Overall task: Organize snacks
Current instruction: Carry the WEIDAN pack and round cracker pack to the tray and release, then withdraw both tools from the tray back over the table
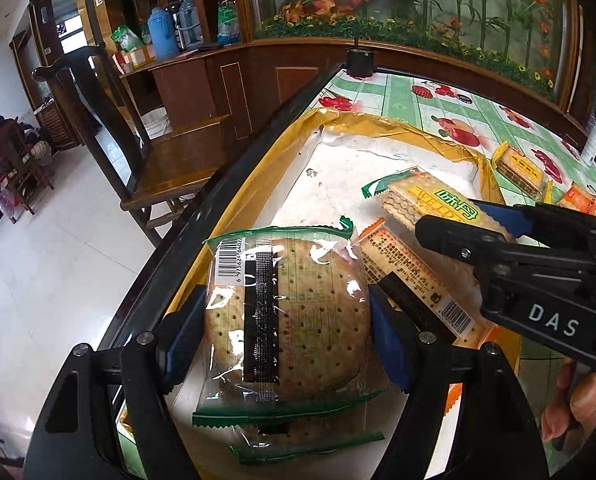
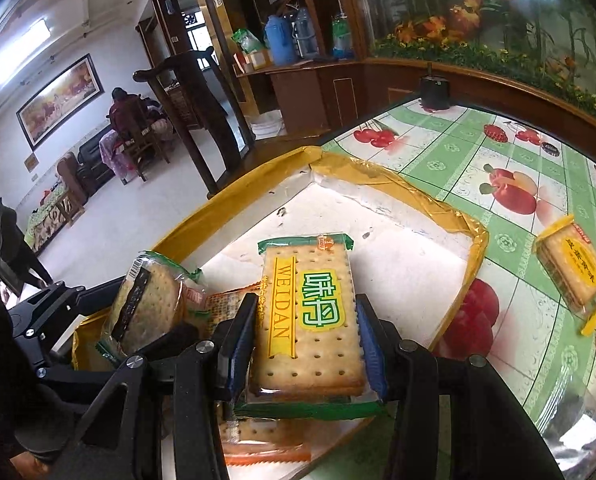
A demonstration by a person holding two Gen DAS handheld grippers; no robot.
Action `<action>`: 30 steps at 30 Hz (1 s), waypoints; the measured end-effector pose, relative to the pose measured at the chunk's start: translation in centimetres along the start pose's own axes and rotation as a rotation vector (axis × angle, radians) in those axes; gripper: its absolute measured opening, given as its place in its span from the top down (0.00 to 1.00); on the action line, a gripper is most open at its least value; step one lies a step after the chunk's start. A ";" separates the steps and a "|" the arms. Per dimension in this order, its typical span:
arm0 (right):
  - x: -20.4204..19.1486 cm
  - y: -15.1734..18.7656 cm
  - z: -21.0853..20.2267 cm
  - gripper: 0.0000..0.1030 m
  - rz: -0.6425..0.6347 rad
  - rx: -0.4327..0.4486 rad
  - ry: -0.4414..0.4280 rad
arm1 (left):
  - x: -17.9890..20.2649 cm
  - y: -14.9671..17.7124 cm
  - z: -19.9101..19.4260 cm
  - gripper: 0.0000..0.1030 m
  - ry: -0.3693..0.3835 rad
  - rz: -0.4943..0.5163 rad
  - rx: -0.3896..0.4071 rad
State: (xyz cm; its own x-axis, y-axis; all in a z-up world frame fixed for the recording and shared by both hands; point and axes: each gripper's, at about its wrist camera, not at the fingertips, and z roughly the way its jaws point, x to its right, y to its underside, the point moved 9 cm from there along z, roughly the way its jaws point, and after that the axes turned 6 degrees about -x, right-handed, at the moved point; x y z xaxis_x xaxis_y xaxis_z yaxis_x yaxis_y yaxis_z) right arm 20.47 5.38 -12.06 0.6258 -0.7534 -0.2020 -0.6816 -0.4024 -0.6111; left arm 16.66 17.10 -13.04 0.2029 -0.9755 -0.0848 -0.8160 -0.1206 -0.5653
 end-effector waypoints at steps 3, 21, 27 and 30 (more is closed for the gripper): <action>0.0 -0.4 0.3 0.53 -0.011 0.001 0.014 | 0.1 0.0 0.0 0.26 -0.001 0.002 0.000; 1.1 -0.6 0.3 0.32 0.004 0.024 0.043 | -0.3 0.0 -0.4 0.19 -0.013 -0.037 -0.006; 1.6 -0.4 -1.6 0.32 0.023 0.055 0.038 | -0.7 0.0 -1.6 0.18 -0.027 -0.054 0.026; 1.7 -0.2 -2.9 0.32 0.027 0.073 0.043 | -0.8 0.2 -2.3 0.17 -0.026 -0.067 0.044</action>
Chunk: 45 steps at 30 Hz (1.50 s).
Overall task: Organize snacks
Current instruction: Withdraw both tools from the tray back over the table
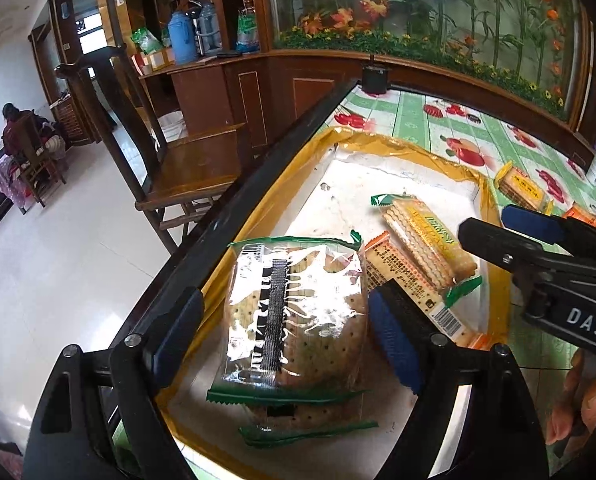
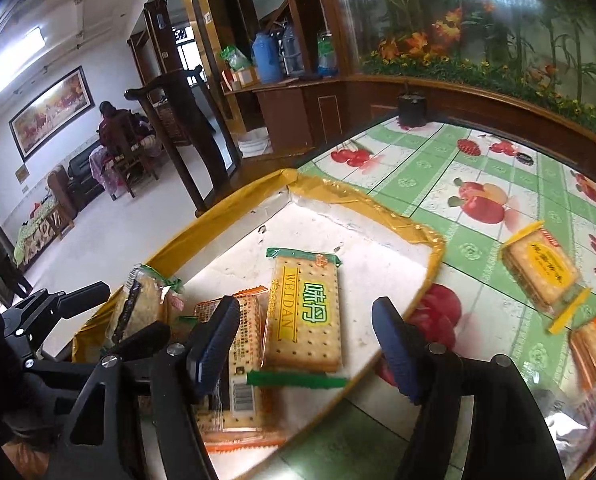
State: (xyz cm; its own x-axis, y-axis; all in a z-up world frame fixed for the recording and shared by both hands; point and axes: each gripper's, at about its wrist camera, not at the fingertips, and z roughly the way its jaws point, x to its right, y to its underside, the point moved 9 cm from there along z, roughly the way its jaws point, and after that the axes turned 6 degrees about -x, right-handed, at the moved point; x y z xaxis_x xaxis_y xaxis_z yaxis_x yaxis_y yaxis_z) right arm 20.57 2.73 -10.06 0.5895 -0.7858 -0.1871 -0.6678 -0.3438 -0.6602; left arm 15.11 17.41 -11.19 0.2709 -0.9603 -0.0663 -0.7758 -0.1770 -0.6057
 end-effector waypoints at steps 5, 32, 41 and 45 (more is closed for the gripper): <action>0.3 0.4 -2.3 0.31 0.009 0.034 0.007 | 0.2 0.0 -1.6 0.17 0.014 -0.009 0.036; 9.0 7.2 -16.2 0.21 0.141 0.176 0.157 | 7.8 0.3 -8.5 0.17 0.093 0.091 0.149; 12.1 10.1 -19.1 0.14 0.196 0.205 0.209 | 9.2 1.0 -9.3 0.17 0.106 0.106 0.152; 14.2 12.0 -20.3 0.03 0.238 0.214 0.242 | 10.5 1.5 -9.2 0.17 0.124 0.117 0.145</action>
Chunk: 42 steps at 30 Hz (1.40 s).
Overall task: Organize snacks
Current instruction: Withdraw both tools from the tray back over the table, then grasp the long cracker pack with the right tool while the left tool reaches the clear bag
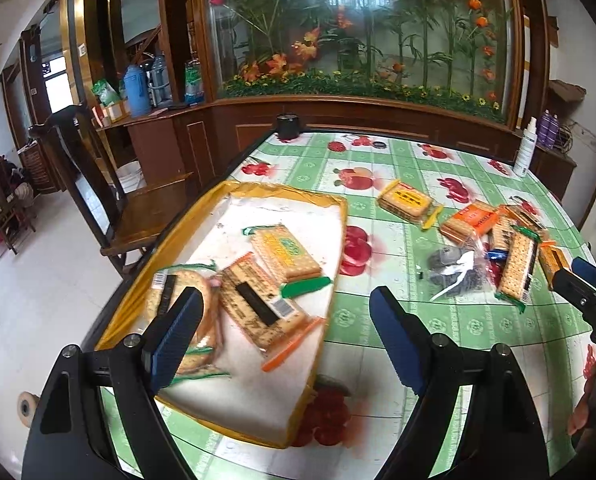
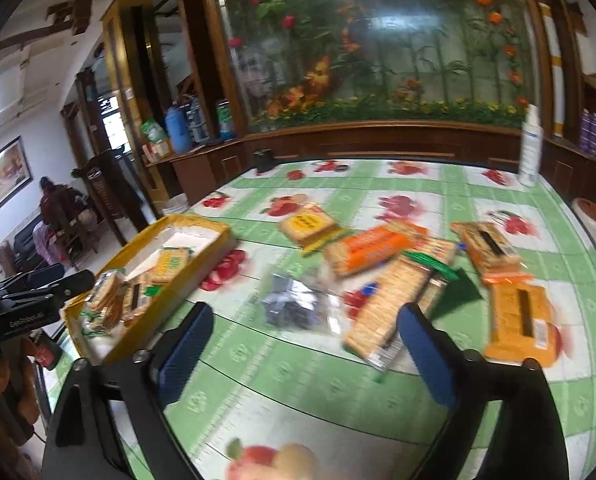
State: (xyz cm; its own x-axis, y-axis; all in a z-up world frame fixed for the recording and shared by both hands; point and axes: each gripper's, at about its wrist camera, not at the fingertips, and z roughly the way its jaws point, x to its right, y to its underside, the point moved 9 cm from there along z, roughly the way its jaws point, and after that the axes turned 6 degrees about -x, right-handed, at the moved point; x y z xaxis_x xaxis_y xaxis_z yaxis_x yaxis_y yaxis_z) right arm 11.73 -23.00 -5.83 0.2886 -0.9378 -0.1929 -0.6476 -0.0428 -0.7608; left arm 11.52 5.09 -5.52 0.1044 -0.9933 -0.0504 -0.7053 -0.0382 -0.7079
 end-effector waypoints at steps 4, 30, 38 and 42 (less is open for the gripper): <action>2.8 0.9 -1.0 0.01 0.053 0.012 0.023 | 1.9 0.4 0.4 0.17 0.022 0.027 -0.013; 7.1 2.6 1.3 0.00 0.177 -0.065 0.037 | 14.5 1.6 6.3 0.17 0.363 0.235 -0.194; 6.5 0.9 4.7 0.01 0.237 -0.109 0.049 | 18.5 -0.3 8.0 0.17 0.393 0.538 -0.175; 6.6 0.7 6.1 0.02 0.259 -0.130 0.068 | 20.6 0.3 8.7 0.17 0.423 0.666 -0.170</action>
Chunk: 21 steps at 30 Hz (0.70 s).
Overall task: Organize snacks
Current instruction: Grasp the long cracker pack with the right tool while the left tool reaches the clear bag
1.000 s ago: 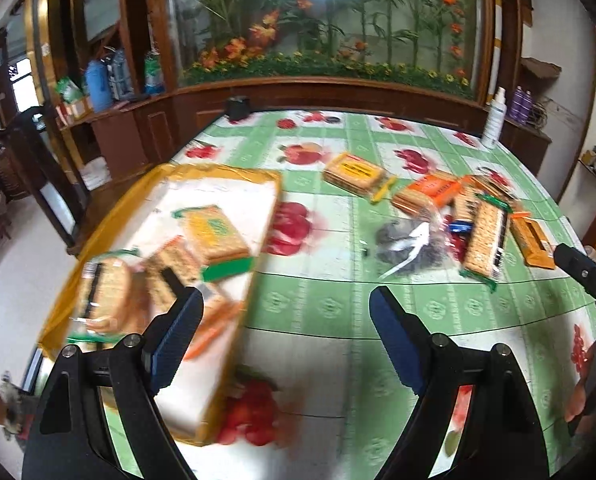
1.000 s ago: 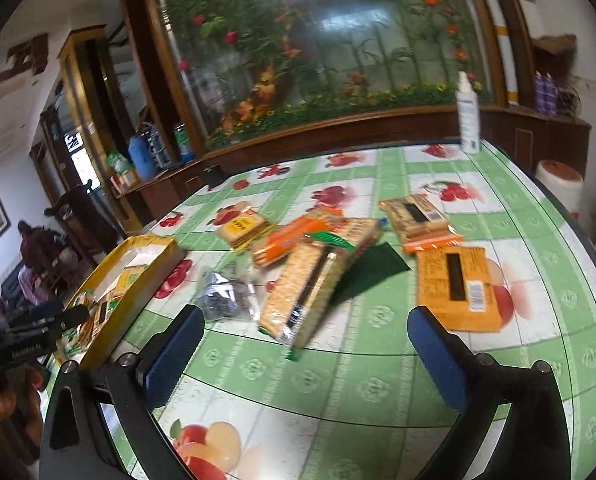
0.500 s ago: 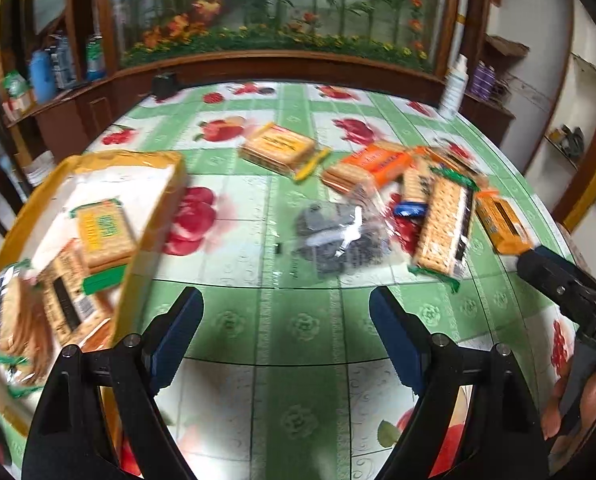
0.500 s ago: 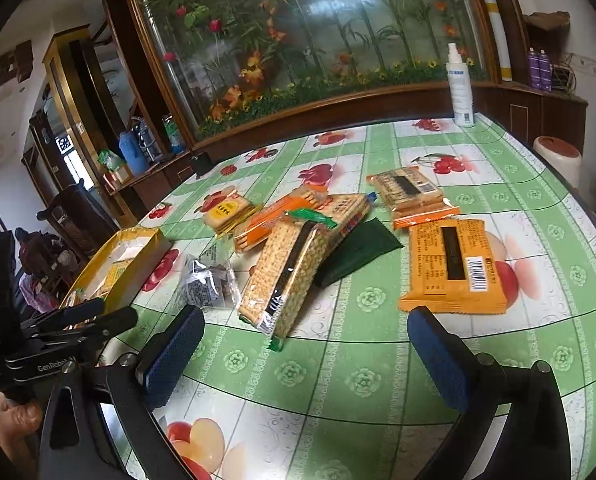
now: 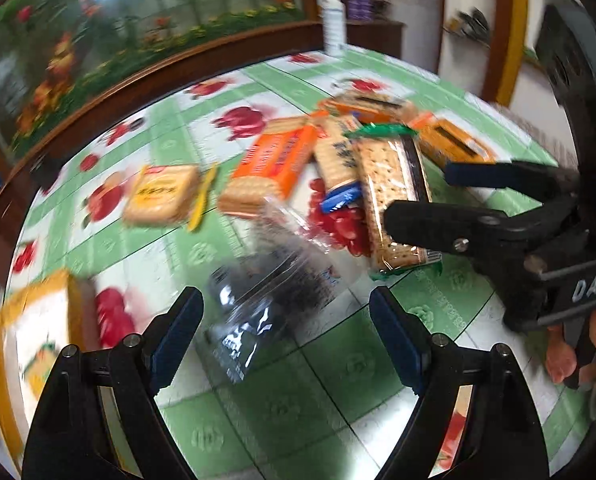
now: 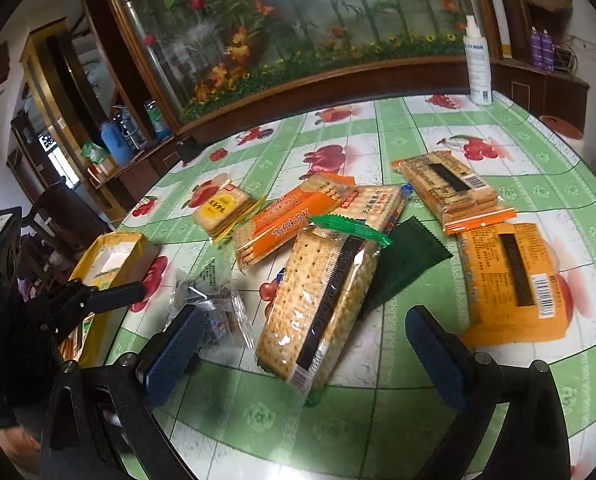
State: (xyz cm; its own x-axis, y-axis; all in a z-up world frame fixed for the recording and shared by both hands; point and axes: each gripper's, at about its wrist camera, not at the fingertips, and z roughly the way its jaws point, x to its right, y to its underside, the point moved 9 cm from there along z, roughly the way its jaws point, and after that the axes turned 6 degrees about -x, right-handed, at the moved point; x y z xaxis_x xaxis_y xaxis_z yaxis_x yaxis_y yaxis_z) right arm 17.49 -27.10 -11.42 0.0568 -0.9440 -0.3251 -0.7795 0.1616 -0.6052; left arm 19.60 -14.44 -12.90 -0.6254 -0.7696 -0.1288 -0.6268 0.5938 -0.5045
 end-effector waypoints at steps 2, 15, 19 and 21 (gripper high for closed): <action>-0.1 -0.1 0.5 0.02 0.000 -0.007 0.007 | -0.1 -0.3 0.8 0.17 -0.001 0.016 -0.011; 0.2 0.2 3.6 0.16 0.010 -0.078 0.033 | -0.8 -1.3 4.1 0.06 0.037 0.141 -0.115; 0.2 0.3 4.0 0.26 -0.028 -0.090 0.067 | 0.1 -1.8 3.3 0.06 0.000 0.218 -0.108; 0.4 0.3 4.0 0.26 -0.025 -0.089 0.065 | 0.7 -2.1 3.2 0.06 -0.021 0.281 -0.102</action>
State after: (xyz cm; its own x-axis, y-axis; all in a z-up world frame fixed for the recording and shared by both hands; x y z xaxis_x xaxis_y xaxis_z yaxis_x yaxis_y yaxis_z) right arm 19.79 -26.25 -14.64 0.0386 -0.9646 -0.2608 -0.8309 0.1139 -0.5446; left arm 21.97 -16.95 -14.61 -0.7721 -0.5757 -0.2692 -0.4745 0.8040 -0.3583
